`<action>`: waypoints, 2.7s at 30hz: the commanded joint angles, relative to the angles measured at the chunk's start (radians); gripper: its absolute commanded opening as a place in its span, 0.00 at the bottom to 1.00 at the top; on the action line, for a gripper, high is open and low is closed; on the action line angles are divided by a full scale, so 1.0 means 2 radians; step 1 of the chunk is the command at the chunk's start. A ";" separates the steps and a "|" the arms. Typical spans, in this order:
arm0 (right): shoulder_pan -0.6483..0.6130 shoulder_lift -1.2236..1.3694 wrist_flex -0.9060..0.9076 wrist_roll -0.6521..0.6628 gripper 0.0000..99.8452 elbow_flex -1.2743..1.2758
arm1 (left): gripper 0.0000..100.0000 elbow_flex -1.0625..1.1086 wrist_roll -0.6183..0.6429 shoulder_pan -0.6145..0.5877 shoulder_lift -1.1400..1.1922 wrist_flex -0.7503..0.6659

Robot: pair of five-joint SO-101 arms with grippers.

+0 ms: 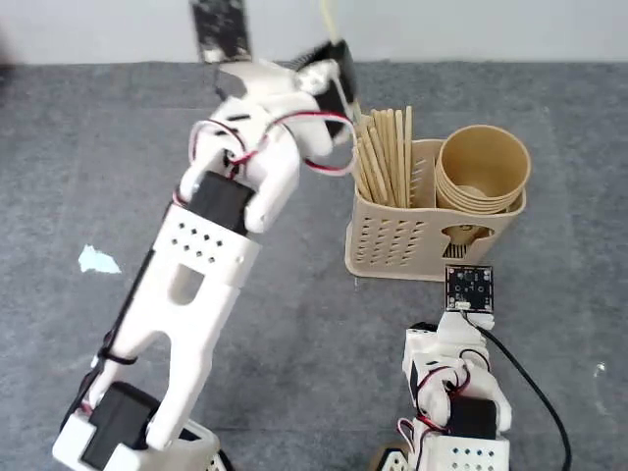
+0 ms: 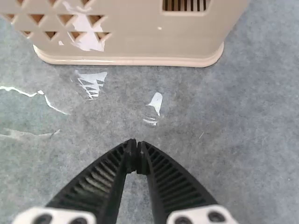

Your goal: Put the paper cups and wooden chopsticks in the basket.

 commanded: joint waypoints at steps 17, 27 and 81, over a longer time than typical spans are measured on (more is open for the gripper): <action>0.007 -0.006 -0.007 -0.003 0.01 0.008 | 0.17 0.041 -0.023 -0.021 -0.157 0.101; 0.007 -0.006 -0.006 -0.003 0.01 0.008 | 0.02 0.046 -0.025 -0.085 -0.308 0.294; -0.036 -0.002 0.019 -0.006 0.01 0.008 | 0.01 0.848 -0.175 -0.226 -0.842 0.182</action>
